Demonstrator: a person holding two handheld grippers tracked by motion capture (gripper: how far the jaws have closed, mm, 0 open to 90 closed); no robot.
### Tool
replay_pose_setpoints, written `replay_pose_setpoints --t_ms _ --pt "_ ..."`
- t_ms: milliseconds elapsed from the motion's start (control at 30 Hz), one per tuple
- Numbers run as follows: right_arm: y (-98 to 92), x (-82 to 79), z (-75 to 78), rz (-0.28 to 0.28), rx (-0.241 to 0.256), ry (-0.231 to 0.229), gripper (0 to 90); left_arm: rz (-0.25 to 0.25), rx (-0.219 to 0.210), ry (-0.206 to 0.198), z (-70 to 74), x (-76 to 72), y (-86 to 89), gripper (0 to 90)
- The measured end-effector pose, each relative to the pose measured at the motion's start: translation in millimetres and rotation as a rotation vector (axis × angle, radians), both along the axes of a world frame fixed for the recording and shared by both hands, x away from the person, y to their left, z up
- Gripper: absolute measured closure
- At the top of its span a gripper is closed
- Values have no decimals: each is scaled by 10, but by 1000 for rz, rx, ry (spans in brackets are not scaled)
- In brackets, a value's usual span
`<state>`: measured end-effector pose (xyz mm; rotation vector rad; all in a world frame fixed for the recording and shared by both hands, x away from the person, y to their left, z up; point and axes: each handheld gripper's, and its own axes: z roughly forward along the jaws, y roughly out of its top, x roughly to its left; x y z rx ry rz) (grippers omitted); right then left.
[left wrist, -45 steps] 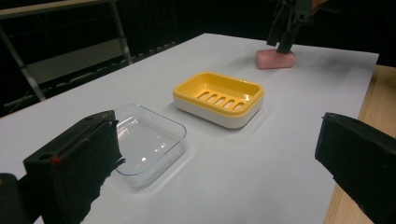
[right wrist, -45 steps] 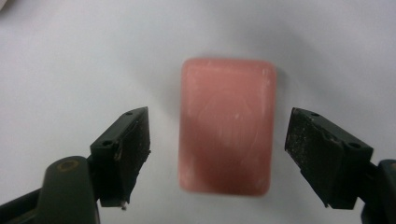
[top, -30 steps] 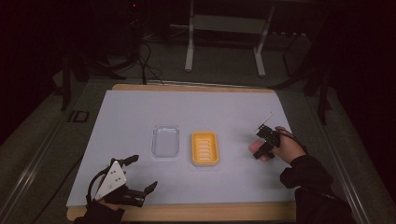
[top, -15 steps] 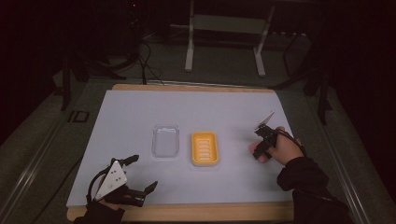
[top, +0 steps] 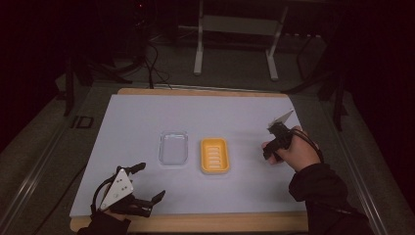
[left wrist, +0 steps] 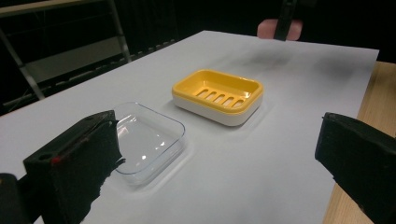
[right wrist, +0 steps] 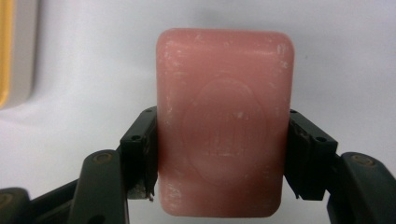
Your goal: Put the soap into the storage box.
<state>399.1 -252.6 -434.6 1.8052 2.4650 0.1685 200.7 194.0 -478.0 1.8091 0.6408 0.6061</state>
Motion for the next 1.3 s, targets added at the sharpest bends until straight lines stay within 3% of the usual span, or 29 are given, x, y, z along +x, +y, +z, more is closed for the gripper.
replay_pose_setpoints --t_ms 333,500,733,1033,1100,1200,1300 --pt "219 -71 262 -17 24 -54 378 -6 6 2 -4 0 -12 6" --pt "397 -80 391 -19 46 -81 378 4 4 -11 2 -4 -6 6" --pt "733 -149 616 4 57 -153 378 8 -4 -12 6 -7 -1 6" --pt "1087 -220 666 40 77 -172 378 8 -4 -19 10 -14 0 6" --pt "1131 -227 663 43 79 -176 378 7 -4 -19 11 -15 1 6" --pt "1345 -256 614 55 74 -185 378 6 -3 -19 14 -20 4 6" --pt "1447 -273 594 56 99 -187 378 6 -5 -20 14 -22 3 6"
